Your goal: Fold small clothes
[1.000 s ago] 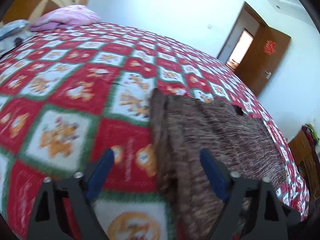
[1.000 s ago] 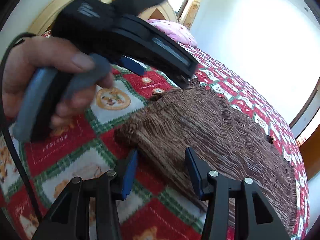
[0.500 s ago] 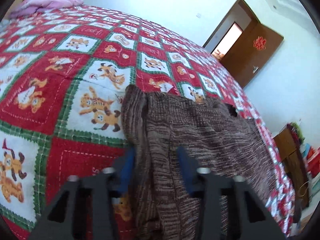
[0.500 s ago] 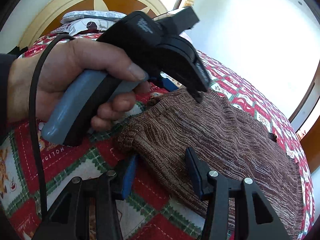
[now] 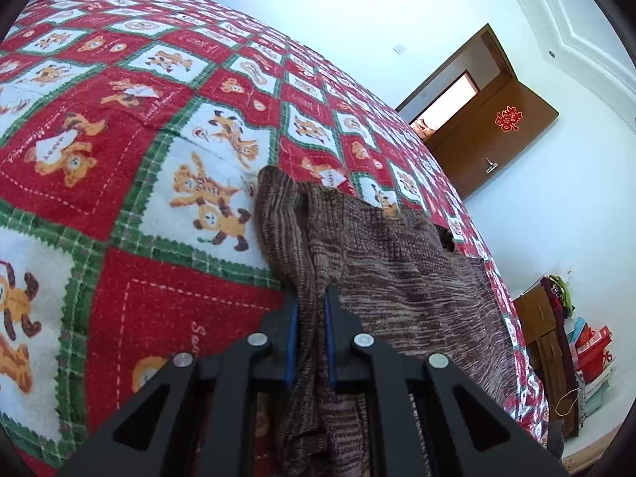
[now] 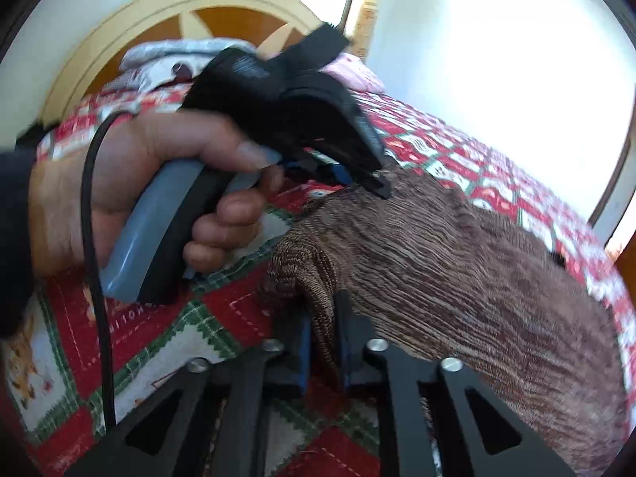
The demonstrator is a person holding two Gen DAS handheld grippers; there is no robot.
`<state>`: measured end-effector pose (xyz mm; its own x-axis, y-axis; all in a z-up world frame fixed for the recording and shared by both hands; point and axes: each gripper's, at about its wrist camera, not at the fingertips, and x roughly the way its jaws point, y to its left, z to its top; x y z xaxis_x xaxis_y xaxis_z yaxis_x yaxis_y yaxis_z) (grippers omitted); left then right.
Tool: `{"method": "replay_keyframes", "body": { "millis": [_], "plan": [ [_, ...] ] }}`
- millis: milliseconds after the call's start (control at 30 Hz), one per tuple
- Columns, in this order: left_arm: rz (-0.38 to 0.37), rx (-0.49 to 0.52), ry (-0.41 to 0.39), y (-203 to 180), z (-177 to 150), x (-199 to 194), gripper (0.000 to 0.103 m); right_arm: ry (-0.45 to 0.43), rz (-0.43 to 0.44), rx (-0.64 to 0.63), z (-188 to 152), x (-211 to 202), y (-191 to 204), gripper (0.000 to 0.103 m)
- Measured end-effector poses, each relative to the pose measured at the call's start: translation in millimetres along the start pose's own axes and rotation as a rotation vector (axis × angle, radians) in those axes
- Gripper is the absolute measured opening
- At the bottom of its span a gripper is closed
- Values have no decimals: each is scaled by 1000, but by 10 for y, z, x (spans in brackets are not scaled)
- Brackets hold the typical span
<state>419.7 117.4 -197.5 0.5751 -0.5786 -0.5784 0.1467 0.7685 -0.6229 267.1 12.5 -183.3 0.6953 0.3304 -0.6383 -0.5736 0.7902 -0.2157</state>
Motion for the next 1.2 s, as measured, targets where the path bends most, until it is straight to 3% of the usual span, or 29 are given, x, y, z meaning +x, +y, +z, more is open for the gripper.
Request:
{"method": "replay_keyframes", "body": {
  "millis": [133,467,600,933,1200],
  "plan": [
    [-19,-32,10,66,17,26,12,7,49,74,22,-6,-136,8],
    [74,9,3,-97,0,-4,11,-3,120,169,-53,-53,-288,8],
    [48,-34,-12,-160,30,-80,11,-28,155,225,-60,-172,-400,8],
    [10,-7,-57,-782,206,-230,11,-108,172,316,0,-669,-780,8],
    [-39,34,-66,-1262,316,-129,11,-156,143,419,-95,-1043,-1286,8]
  ]
}}
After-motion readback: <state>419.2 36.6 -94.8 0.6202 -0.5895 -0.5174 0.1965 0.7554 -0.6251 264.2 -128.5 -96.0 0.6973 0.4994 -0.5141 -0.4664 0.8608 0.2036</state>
